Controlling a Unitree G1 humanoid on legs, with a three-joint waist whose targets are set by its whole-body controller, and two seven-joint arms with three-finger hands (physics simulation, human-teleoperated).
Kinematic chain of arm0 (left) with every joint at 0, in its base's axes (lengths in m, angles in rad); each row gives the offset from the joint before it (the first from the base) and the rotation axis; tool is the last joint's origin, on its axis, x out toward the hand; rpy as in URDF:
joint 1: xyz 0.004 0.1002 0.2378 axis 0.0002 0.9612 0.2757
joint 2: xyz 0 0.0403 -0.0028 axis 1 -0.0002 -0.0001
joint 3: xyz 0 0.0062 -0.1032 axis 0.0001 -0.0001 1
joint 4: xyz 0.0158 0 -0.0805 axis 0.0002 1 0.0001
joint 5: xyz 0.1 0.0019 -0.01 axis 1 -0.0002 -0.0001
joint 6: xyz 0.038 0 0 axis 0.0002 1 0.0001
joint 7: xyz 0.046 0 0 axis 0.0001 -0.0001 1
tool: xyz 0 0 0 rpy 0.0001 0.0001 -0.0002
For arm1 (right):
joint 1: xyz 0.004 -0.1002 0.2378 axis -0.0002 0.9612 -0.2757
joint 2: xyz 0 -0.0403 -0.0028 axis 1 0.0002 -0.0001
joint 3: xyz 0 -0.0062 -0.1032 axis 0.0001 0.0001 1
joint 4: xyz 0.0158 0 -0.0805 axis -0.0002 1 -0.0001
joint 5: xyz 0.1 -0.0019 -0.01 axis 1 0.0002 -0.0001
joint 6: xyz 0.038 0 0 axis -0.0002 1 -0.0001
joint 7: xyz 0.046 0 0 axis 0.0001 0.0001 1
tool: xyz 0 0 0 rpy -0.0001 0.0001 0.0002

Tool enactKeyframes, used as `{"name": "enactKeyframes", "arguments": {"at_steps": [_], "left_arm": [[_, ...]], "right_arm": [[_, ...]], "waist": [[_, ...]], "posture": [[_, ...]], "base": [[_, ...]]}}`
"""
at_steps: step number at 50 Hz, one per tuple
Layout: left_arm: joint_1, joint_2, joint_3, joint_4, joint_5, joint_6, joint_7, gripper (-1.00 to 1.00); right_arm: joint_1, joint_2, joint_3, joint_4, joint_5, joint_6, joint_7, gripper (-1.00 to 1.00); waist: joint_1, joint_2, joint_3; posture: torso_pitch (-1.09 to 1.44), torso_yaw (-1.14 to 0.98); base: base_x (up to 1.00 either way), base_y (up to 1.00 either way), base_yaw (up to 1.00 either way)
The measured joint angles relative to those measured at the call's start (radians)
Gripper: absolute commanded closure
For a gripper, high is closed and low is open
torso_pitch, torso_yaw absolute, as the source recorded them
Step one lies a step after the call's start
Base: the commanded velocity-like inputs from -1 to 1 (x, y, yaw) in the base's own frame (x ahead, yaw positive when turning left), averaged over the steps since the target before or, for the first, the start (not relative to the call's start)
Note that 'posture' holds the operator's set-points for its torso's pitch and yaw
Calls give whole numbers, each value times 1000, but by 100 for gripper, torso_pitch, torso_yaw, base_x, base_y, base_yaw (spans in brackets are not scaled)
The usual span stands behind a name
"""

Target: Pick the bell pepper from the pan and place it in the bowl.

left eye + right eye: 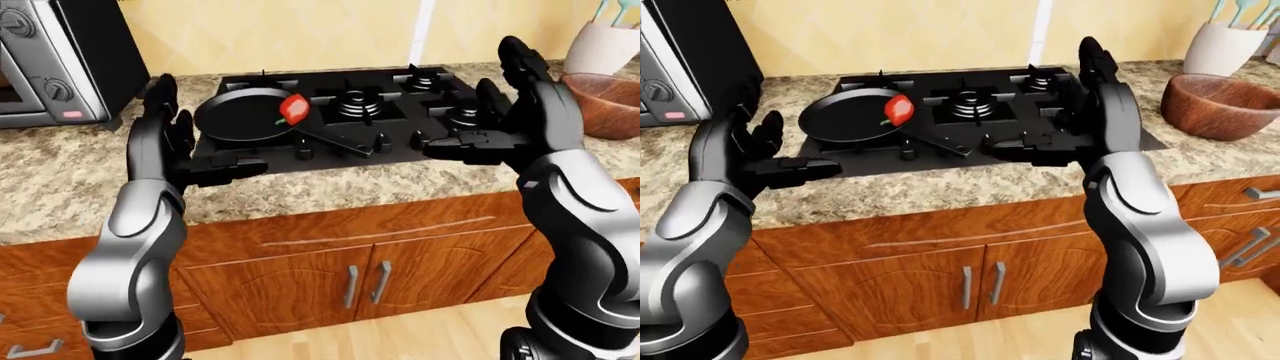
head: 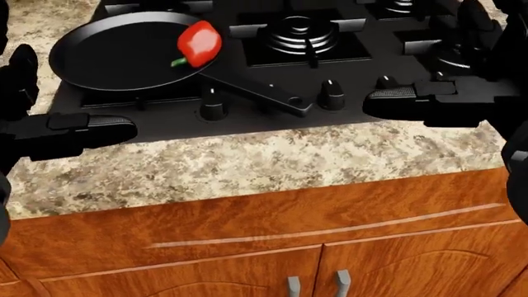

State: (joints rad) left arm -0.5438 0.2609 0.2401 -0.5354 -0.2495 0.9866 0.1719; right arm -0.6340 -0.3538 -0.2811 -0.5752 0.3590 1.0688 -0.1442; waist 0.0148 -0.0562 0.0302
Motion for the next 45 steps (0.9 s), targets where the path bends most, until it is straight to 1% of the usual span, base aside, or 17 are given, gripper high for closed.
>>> {"name": "enactKeyframes", "arguments": {"at_steps": [2,5,9,13,14,16,19,23,26,27,29,32,36,39,40,42,45], "left_arm": [[13,-10,-17,5,-5,2,-4,-100],[16,-10,-24,10,-16,22,-10,-100],[-1,-3,-11,-1,-12,18,-6,-100],[-10,2,-7,-3,-9,5,-4,-100],[-7,5,-2,1,-8,5,-3,-100],[6,3,6,15,-3,11,2,-100],[17,4,6,14,0,17,3,-100],[9,6,6,0,-1,8,1,-100],[10,1,4,-10,-1,3,2,-100],[14,-6,-2,-11,-3,4,1,-100],[20,-9,-16,-5,-12,15,-4,-100],[21,-7,-17,5,-17,19,-10,-100],[3,1,-4,-12,-13,20,-5,-100],[3,3,0,-25,-13,13,-2,-100],[9,6,6,-23,-12,11,-1,-100],[19,4,13,-6,-7,18,4,-100],[16,4,9,2,-3,30,8,-100]], "right_arm": [[8,-2,-10,6,-1,7,-5,-100],[13,-2,-11,23,-5,22,-12,-100],[-7,-4,0,15,-2,19,-12,-100],[-18,-4,4,21,-1,5,-8,-100],[-15,2,10,24,1,5,-7,-100],[-7,6,24,31,7,13,-2,-100],[10,9,24,21,9,15,1,-100],[-2,3,11,12,4,9,-1,-100],[-3,1,9,4,2,2,-1,-100],[2,-1,4,4,2,2,-1,-100],[14,0,-6,11,-2,12,-6,-100],[9,-1,-6,17,-6,30,-12,-100],[-2,-3,-2,3,-2,18,-9,-100],[-3,0,-1,2,0,10,-8,-100],[4,9,6,4,1,9,-7,-100],[14,13,21,12,7,15,-2,-100],[12,9,20,19,12,23,2,-100]], "waist": [[-14,12,15],[-19,16,12],[-18,59,16],[-21,119,5],[-14,107,11],[-6,110,14],[-4,93,5],[1,46,8],[2,-2,0],[-7,11,6],[-15,12,15],[-18,24,10],[-20,68,16],[-24,120,4],[-18,108,7],[-9,109,15],[-5,95,7]], "posture": [[0,0],[0,0],[0,0],[0,0],[0,0],[0,0],[0,0],[0,0],[0,0],[0,0],[0,0],[0,0],[0,0],[0,0],[0,0],[0,0],[0,0]], "base": [[17,0,0],[17,0,0],[17,0,0],[17,0,0],[17,0,0],[17,0,0],[17,0,0],[17,0,0],[17,0,0],[17,0,0],[17,0,0],[17,0,0],[17,0,0],[18,0,0],[17,0,0],[18,0,0],[17,0,0]]}}
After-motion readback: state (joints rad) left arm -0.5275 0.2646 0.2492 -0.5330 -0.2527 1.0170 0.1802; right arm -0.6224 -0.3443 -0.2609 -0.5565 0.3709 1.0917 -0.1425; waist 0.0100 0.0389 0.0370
